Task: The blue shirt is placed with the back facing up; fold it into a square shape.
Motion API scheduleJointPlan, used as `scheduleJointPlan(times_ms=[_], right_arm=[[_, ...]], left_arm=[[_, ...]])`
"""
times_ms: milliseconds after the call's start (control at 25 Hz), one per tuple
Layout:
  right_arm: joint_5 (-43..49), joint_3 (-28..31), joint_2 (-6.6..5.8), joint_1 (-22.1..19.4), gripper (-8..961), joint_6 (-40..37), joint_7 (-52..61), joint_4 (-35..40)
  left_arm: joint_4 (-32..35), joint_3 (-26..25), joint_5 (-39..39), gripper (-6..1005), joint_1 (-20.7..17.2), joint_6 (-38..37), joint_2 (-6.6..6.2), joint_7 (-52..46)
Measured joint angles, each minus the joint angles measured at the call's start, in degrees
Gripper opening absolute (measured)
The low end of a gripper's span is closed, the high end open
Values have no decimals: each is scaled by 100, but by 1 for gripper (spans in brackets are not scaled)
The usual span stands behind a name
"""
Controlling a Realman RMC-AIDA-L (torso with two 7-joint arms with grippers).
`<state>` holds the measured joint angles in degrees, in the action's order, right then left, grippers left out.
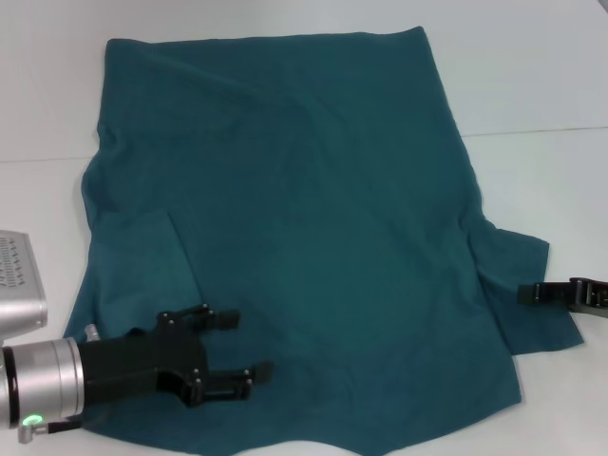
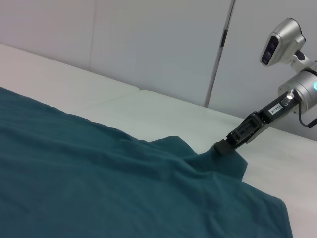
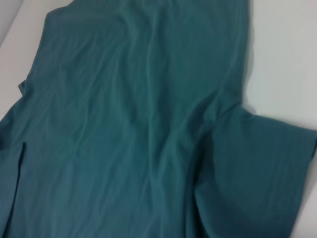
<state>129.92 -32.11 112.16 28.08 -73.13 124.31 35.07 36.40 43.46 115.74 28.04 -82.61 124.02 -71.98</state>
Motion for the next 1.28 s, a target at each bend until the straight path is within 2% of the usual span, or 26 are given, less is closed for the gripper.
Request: scheduleJointPlan(times_ms=[120, 320, 600, 760, 960, 1280], right_arm=[[-4, 42, 51, -11, 499, 12, -5, 42], [-30, 105, 55, -51, 257, 17, -21, 47], [-34, 211, 107, -59, 116, 80, -144, 52], [-41, 516, 125, -67, 36, 90, -332, 53], [-223, 1003, 147, -84, 29, 108, -729, 16], [-377, 1119, 184, -91, 30, 553, -921, 6]], left_arm=[[5, -4, 0, 888, -18, 0, -1, 0], [0, 6, 0, 887, -23, 9, -1, 0], [-10, 15, 0, 888, -22, 9, 7, -2], [-14, 13, 0, 888, -26, 9, 8, -14], [-32, 13, 0, 888, -32, 10, 8, -28], [-94, 13, 0, 887, -34, 18, 8, -41]])
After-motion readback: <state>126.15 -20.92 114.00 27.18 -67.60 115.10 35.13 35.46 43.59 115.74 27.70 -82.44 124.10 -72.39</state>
